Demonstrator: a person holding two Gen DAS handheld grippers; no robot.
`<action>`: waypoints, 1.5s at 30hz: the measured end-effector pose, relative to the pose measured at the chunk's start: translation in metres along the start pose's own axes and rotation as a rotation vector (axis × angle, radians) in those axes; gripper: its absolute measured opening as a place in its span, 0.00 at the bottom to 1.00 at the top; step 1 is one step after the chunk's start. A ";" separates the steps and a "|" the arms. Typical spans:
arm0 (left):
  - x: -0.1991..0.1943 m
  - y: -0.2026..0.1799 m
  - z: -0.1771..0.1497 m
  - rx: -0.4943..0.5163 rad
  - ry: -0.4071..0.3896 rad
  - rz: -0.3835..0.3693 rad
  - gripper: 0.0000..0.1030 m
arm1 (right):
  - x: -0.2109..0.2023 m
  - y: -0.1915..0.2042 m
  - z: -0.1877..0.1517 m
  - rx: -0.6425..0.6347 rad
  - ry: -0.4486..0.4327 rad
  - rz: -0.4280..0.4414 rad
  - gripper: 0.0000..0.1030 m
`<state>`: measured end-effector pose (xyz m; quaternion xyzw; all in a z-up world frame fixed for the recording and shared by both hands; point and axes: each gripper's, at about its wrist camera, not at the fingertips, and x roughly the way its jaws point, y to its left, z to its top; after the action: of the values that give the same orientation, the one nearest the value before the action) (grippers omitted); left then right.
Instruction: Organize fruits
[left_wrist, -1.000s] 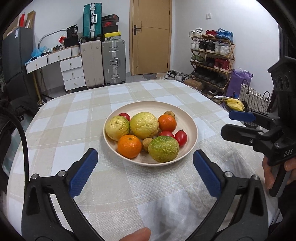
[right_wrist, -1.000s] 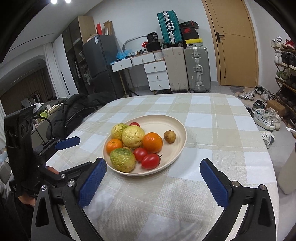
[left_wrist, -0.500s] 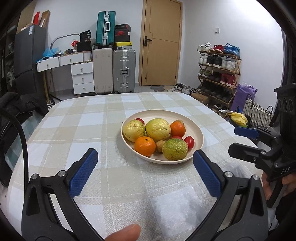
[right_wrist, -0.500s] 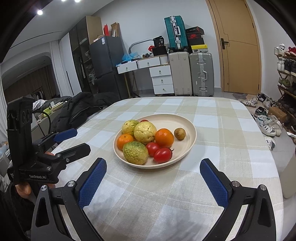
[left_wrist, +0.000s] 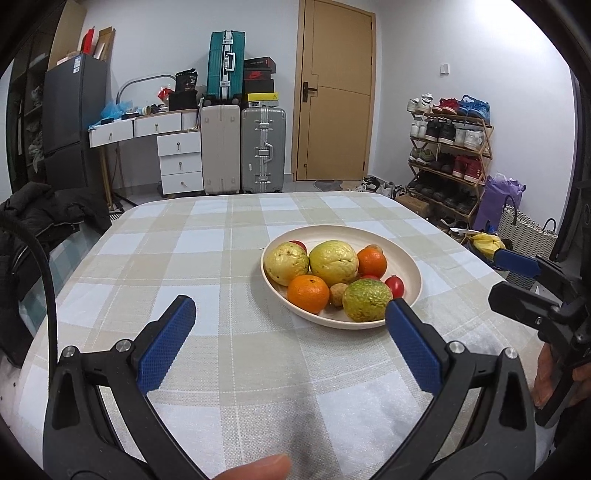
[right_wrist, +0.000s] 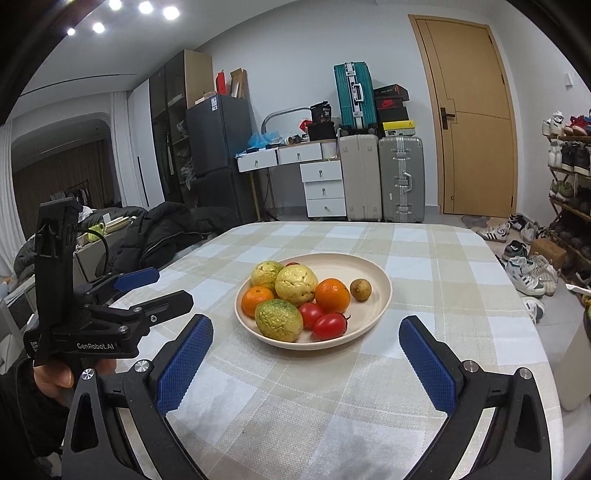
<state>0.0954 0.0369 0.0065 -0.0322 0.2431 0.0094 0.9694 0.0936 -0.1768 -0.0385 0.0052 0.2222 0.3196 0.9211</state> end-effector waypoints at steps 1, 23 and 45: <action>0.000 0.000 0.000 -0.002 -0.002 0.001 1.00 | -0.001 0.000 0.000 0.002 -0.005 0.000 1.00; 0.000 0.002 -0.001 0.002 0.002 0.012 1.00 | -0.007 0.008 -0.002 -0.048 -0.036 -0.029 1.00; 0.000 0.003 -0.001 0.001 0.004 0.012 1.00 | -0.007 0.007 -0.001 -0.042 -0.036 -0.027 1.00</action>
<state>0.0954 0.0393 0.0055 -0.0302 0.2454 0.0151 0.9688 0.0841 -0.1761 -0.0359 -0.0113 0.1990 0.3118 0.9290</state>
